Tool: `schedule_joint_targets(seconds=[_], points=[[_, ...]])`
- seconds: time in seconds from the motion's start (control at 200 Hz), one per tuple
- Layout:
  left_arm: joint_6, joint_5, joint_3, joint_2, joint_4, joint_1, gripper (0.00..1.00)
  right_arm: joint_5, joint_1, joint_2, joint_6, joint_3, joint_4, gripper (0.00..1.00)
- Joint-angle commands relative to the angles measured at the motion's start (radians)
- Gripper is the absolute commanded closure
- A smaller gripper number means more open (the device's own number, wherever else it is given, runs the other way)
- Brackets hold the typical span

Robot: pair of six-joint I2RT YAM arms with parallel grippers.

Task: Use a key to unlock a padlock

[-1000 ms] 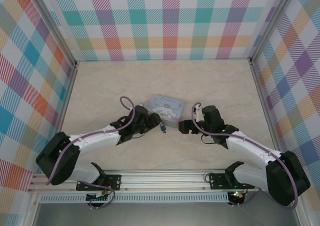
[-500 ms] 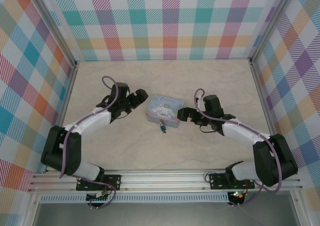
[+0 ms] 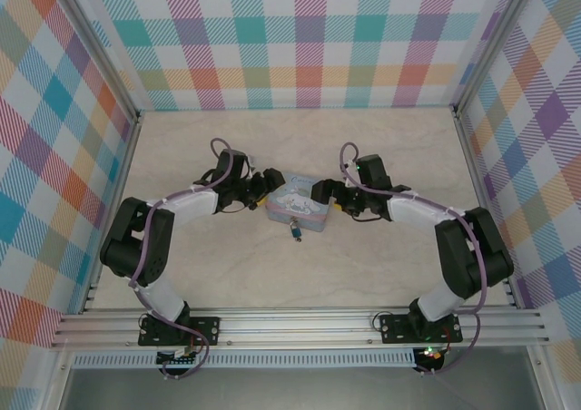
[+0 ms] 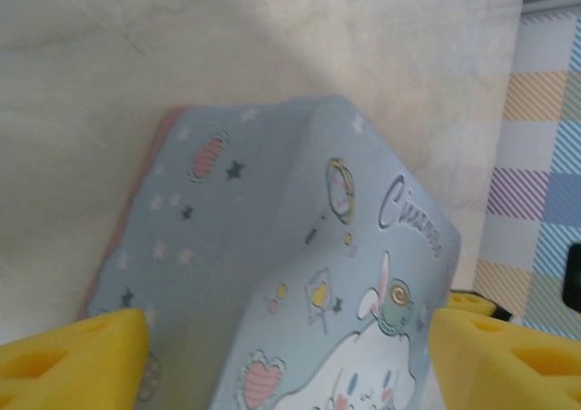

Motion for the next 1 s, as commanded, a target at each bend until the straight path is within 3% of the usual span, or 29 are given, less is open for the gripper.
schedule_joint_targets(seconds=[0.0,0.425,0.61,0.835,0.995], points=[[-0.025,0.048,-0.027,-0.038,0.038,-0.019,0.2,-0.072,-0.004,0.034,-0.024,0.064,-0.006,0.02],[-0.122,-0.084,-0.201,-0.229,0.034,-0.068,0.21,-0.197,-0.002,0.237,-0.081,0.243,0.025,0.03],[-0.154,-0.152,-0.281,-0.335,0.003,-0.075,0.2,-0.132,-0.004,0.286,-0.141,0.304,-0.009,0.02],[-0.096,-0.271,-0.277,-0.469,-0.147,-0.067,0.17,0.006,-0.055,0.171,-0.187,0.259,-0.045,0.0],[-0.023,-0.313,-0.209,-0.529,-0.25,-0.053,0.17,0.054,-0.079,-0.013,-0.184,0.129,-0.082,0.0]])
